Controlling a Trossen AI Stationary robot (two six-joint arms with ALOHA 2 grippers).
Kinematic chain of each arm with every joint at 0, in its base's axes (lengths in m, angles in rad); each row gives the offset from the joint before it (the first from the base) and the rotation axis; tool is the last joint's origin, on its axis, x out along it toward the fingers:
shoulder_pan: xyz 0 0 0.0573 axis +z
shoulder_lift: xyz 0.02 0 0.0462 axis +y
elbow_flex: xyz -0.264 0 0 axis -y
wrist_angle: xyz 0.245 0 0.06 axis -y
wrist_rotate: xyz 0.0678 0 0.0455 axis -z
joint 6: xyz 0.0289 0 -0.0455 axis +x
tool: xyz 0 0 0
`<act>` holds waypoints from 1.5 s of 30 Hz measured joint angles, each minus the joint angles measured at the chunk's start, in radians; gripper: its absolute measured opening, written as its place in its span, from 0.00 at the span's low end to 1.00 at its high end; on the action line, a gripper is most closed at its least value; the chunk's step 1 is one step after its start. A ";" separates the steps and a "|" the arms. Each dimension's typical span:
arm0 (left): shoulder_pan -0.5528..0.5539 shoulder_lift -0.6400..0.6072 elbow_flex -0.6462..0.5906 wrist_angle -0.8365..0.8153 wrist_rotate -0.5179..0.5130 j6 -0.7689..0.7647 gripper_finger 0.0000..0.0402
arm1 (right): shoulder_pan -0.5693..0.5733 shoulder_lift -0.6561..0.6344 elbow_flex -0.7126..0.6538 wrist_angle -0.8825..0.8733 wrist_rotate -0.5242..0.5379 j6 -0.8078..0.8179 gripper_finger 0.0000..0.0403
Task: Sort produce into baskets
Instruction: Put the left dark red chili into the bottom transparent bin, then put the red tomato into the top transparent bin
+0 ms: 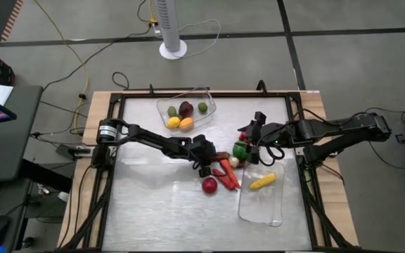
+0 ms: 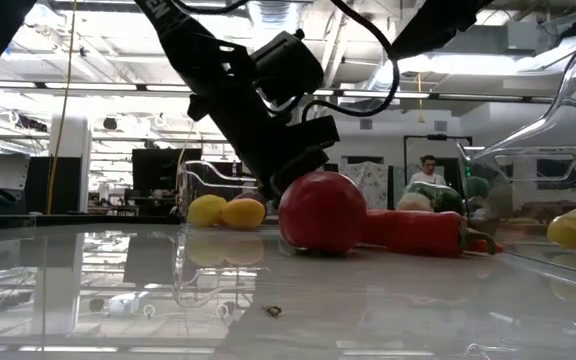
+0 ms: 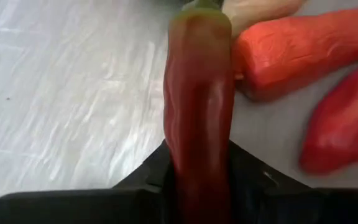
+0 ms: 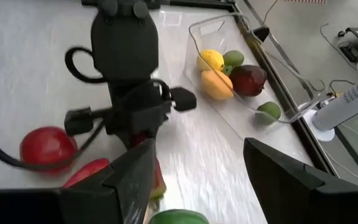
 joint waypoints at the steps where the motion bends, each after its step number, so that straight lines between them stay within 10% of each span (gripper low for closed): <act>1: 0.000 -0.008 -0.001 -0.002 -0.002 0.009 0.20 | -0.001 -0.003 0.000 -0.005 0.000 0.006 0.67; 8: 0.002 -0.147 0.000 0.019 -0.081 0.114 0.27 | 0.007 -0.069 0.000 -0.029 0.024 0.016 0.67; 16: -0.059 -0.135 0.077 0.170 0.067 0.141 0.28 | -0.026 -0.163 0.000 0.000 0.053 -0.019 0.67; 29: -0.150 0.123 0.539 -0.041 0.169 0.206 0.36 | -0.074 -0.198 0.000 0.008 0.025 -0.034 0.67; 37: -0.145 0.138 0.566 -0.208 0.198 0.264 0.64 | -0.065 -0.199 0.000 0.009 0.025 -0.029 0.67; 45: -0.213 0.117 0.505 -0.421 0.199 0.272 0.68 | -0.038 -0.211 0.000 -0.021 0.026 -0.011 0.67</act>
